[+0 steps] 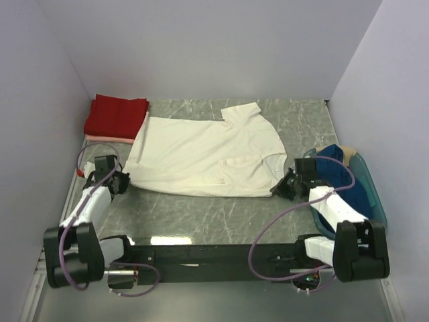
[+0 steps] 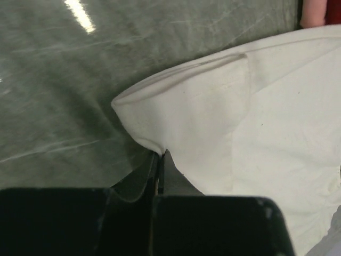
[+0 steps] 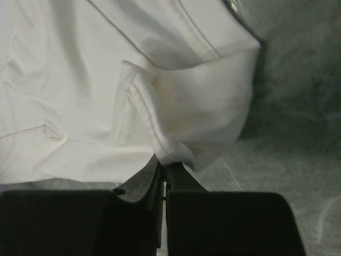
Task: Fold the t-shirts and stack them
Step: Fold the tshirt
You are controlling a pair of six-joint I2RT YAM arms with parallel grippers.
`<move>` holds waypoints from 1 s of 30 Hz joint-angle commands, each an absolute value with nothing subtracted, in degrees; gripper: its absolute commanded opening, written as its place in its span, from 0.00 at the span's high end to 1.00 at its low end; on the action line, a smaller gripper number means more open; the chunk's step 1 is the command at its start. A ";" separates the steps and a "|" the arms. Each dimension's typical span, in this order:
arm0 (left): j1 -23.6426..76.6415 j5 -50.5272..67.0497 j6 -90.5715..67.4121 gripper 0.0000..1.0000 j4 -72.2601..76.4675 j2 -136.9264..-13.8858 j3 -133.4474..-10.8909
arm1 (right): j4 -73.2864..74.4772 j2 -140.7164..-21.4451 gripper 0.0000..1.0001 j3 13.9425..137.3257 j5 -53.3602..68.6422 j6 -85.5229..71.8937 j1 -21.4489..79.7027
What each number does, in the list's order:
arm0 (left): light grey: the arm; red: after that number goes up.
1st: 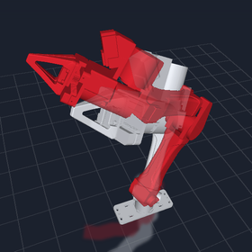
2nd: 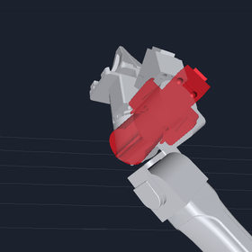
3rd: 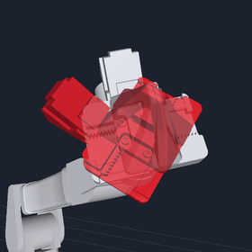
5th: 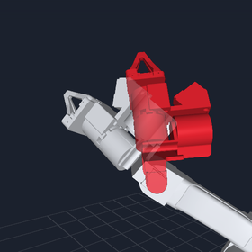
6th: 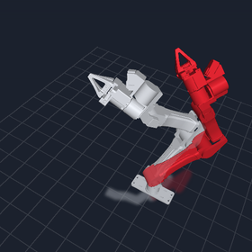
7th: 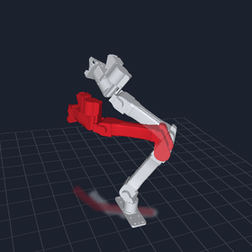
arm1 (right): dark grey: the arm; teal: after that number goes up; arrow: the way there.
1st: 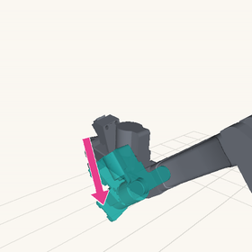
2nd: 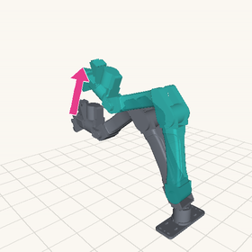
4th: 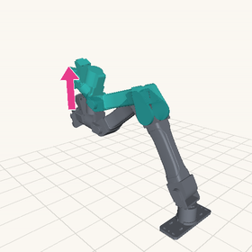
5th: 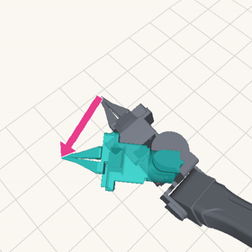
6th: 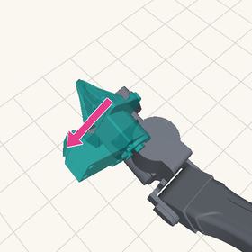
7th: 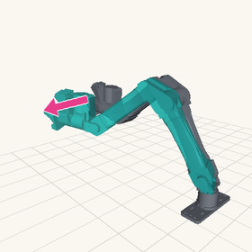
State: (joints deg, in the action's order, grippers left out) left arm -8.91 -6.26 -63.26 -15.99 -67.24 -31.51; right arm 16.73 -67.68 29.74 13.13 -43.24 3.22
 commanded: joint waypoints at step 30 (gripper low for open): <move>-9.14 -11.59 -69.26 0.37 -37.00 -40.26 -27.23 | 49.85 -35.41 0.21 29.61 7.91 -45.88 1.85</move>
